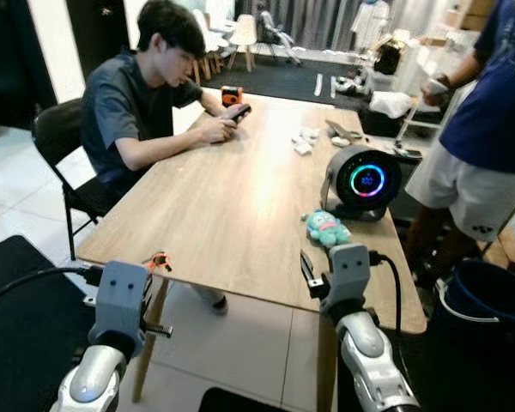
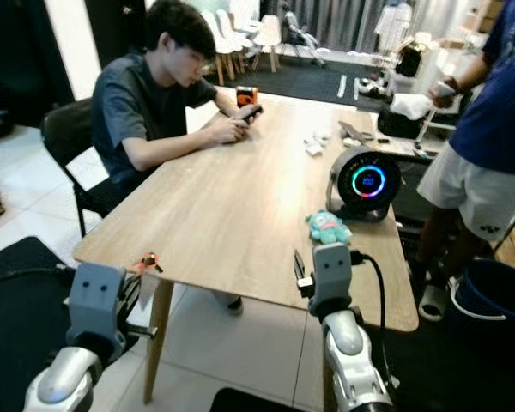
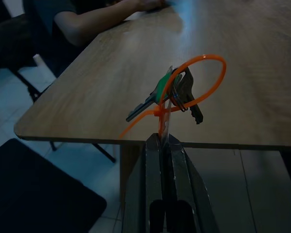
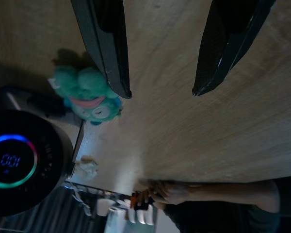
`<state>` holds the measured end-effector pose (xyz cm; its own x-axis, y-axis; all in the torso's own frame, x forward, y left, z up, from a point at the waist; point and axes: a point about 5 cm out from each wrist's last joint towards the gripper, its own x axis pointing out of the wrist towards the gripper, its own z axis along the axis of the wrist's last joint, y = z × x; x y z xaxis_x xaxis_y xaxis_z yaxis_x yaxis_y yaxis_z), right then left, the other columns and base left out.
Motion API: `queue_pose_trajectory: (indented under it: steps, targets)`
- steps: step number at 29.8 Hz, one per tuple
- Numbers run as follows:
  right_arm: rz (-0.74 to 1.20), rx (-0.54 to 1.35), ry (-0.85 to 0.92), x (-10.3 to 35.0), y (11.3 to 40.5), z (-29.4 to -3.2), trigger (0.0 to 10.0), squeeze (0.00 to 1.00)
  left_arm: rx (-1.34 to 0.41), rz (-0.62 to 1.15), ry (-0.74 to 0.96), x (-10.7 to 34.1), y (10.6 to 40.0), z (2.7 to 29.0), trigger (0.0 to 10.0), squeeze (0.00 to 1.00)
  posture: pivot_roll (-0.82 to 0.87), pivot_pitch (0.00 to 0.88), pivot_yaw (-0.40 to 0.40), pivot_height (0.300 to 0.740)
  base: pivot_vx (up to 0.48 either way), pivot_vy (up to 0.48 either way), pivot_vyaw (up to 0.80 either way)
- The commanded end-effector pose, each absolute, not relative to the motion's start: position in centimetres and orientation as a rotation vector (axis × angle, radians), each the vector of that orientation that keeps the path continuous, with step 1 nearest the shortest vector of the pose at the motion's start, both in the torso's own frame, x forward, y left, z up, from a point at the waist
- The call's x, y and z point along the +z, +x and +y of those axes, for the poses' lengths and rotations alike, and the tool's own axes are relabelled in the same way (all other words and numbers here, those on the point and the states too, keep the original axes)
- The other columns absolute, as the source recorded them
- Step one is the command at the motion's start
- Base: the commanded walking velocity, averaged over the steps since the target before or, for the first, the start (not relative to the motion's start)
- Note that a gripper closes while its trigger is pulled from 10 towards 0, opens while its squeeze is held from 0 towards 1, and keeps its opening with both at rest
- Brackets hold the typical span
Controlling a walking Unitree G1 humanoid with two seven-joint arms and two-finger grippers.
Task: Hang keys on a hook
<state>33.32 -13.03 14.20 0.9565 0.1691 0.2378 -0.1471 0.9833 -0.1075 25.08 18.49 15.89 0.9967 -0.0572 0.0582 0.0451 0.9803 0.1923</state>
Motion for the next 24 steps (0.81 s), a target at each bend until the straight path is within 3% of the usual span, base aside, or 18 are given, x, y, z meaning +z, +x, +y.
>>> queue_pose_trajectory:
  steps: [1, 19, 24]
  targets:
    - [-0.218, 0.135, -0.09, 13.33, 33.14, -13.85, 10.0, 0.0, -0.063, -0.051, 0.203, 15.58, 25.1, 18.29, 10.0, 0.0, 0.16, 0.061, -0.034, 0.74, 0.0, -0.446, 0.0]
    - [-0.217, 0.134, -0.091, 13.26, 33.14, -13.84, 10.0, 0.0, -0.055, -0.046, 0.206, 15.48, 25.19, 18.55, 10.0, 0.0, 0.16, 0.062, -0.033, 0.74, 0.0, -0.401, 0.0]
    - [-0.219, 0.134, -0.09, 13.27, 33.13, -13.81, 10.0, 0.0, -0.054, -0.049, 0.205, 15.54, 25.17, 18.58, 10.0, 0.0, 0.16, 0.063, -0.032, 0.74, 0.0, -0.115, 0.0]
